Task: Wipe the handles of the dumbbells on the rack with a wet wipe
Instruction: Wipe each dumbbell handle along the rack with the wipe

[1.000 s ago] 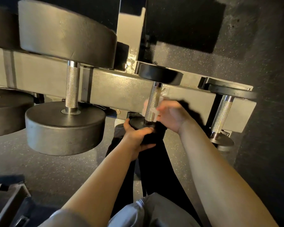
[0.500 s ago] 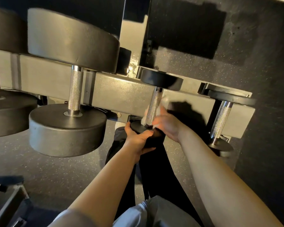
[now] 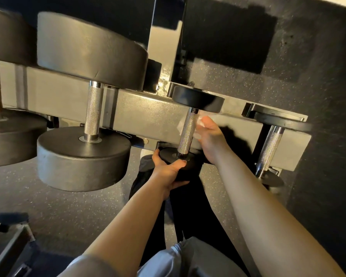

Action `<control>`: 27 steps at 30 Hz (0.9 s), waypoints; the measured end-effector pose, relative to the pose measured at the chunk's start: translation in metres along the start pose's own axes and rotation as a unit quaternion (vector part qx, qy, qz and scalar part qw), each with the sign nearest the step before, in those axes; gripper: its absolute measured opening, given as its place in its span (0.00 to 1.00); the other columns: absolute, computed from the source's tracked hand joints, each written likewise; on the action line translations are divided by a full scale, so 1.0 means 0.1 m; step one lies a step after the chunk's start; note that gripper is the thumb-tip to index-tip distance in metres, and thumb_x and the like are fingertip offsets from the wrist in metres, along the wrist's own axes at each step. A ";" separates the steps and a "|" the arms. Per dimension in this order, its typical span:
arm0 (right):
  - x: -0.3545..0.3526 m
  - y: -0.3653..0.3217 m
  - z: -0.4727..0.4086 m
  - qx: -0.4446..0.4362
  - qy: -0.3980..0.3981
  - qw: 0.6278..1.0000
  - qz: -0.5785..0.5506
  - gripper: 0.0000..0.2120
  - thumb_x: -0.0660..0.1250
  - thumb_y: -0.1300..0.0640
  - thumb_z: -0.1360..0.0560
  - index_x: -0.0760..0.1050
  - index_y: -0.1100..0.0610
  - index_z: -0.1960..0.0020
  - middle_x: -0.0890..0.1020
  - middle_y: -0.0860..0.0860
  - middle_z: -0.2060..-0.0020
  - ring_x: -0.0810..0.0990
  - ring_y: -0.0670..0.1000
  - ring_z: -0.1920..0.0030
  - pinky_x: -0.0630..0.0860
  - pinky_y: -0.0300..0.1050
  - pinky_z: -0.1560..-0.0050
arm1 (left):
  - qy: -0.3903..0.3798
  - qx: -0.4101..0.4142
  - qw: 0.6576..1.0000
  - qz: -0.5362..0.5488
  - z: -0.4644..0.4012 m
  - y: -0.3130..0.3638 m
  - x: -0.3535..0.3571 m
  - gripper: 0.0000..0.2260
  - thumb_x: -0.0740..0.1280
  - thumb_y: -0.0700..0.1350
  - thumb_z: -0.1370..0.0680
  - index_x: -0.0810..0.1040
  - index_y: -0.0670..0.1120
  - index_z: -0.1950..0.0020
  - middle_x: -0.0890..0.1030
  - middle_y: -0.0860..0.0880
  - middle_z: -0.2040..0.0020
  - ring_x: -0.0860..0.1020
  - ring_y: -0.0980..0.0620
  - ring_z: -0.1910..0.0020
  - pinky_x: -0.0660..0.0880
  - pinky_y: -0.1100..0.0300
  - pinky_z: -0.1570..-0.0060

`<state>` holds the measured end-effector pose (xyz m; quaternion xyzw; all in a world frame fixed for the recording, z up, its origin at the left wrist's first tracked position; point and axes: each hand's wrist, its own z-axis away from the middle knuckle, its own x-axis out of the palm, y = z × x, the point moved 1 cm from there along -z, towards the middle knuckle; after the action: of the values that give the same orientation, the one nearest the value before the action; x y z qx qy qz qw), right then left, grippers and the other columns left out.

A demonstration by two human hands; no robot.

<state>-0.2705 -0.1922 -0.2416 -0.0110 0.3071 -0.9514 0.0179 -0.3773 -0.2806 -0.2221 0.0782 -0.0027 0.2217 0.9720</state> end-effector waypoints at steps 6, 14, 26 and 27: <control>-0.25 0.27 0.32 -0.055 -0.048 0.894 0.441 0.22 0.55 0.67 0.21 0.68 0.55 0.29 0.75 0.58 0.35 0.72 0.58 0.35 0.67 0.41 0.41 | 0.001 -0.003 1.000 0.000 -0.01 -0.01 -0.01 0.39 0.70 0.37 0.25 0.50 0.56 0.23 0.74 0.48 0.48 0.78 0.47 0.54 0.80 0.54 0.71; -0.05 -0.02 0.05 -0.024 0.039 0.991 0.127 0.14 0.53 0.69 0.22 0.69 0.54 0.60 0.74 0.53 0.62 0.73 0.50 0.61 0.69 0.40 0.61 | -0.005 0.005 1.000 0.006 -0.03 -0.02 -0.02 0.40 0.70 0.37 0.25 0.50 0.57 0.23 0.72 0.44 0.38 0.78 0.47 0.53 0.81 0.51 0.65; 0.07 0.07 0.59 -0.063 0.017 0.901 0.429 0.22 0.52 0.69 0.21 0.62 0.60 0.28 0.73 0.62 0.37 0.71 0.59 0.38 0.63 0.38 0.50 | 0.003 0.016 1.000 -0.005 -0.02 -0.02 -0.02 0.41 0.71 0.38 0.25 0.49 0.59 0.23 0.74 0.46 0.41 0.78 0.48 0.51 0.80 0.54 0.68; 0.09 0.05 0.57 -0.075 0.024 0.906 0.417 0.23 0.52 0.69 0.21 0.60 0.60 0.27 0.73 0.62 0.37 0.72 0.60 0.38 0.64 0.39 0.49 | 0.006 0.018 1.000 -0.009 -0.02 -0.03 0.00 0.42 0.71 0.38 0.26 0.48 0.59 0.23 0.73 0.45 0.38 0.78 0.48 0.51 0.80 0.55 0.68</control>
<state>-0.2778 -0.2302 -0.1983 0.1393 0.3548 -0.8313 0.4045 -0.3759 -0.2835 -0.2242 0.0947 0.0076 0.2136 0.9723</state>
